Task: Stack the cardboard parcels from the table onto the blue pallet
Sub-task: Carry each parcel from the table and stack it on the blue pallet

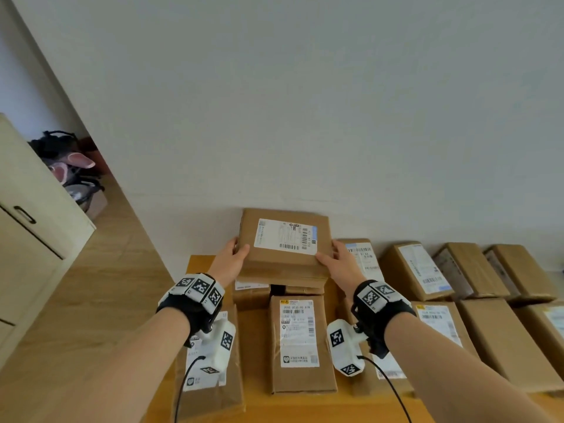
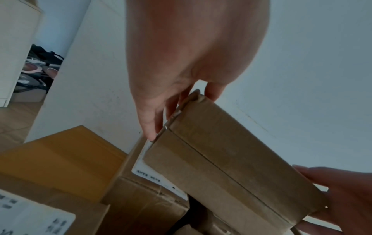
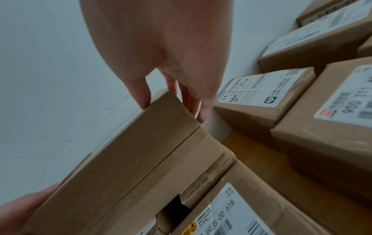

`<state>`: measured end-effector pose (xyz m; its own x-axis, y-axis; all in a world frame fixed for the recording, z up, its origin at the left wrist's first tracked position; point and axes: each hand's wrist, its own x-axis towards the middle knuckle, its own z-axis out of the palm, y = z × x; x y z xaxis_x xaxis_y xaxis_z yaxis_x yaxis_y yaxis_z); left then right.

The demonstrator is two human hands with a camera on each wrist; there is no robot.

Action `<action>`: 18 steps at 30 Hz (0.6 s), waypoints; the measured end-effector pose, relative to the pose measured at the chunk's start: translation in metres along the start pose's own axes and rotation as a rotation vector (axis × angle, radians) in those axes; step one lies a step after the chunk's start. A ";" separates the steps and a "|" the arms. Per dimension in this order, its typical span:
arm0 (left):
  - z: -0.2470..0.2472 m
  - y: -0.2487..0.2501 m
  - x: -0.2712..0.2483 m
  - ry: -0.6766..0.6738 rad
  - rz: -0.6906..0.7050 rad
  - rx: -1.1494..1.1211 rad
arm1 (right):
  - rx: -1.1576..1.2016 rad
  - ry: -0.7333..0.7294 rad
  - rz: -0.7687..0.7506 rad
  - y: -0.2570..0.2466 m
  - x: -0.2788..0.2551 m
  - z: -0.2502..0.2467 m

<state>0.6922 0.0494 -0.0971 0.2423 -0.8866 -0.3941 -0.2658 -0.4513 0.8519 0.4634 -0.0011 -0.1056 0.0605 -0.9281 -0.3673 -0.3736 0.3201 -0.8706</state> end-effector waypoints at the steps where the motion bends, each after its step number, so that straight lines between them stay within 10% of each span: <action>1: 0.002 0.002 -0.002 0.000 0.003 -0.004 | -0.004 0.003 -0.002 0.003 0.000 -0.001; 18: 0.098 0.052 -0.088 -0.099 0.154 -0.006 | 0.095 0.136 -0.050 0.038 -0.095 -0.120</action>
<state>0.5659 0.0939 -0.0521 0.1060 -0.9510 -0.2906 -0.2875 -0.3090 0.9066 0.3326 0.0762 -0.0650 -0.0512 -0.9584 -0.2807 -0.2838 0.2835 -0.9160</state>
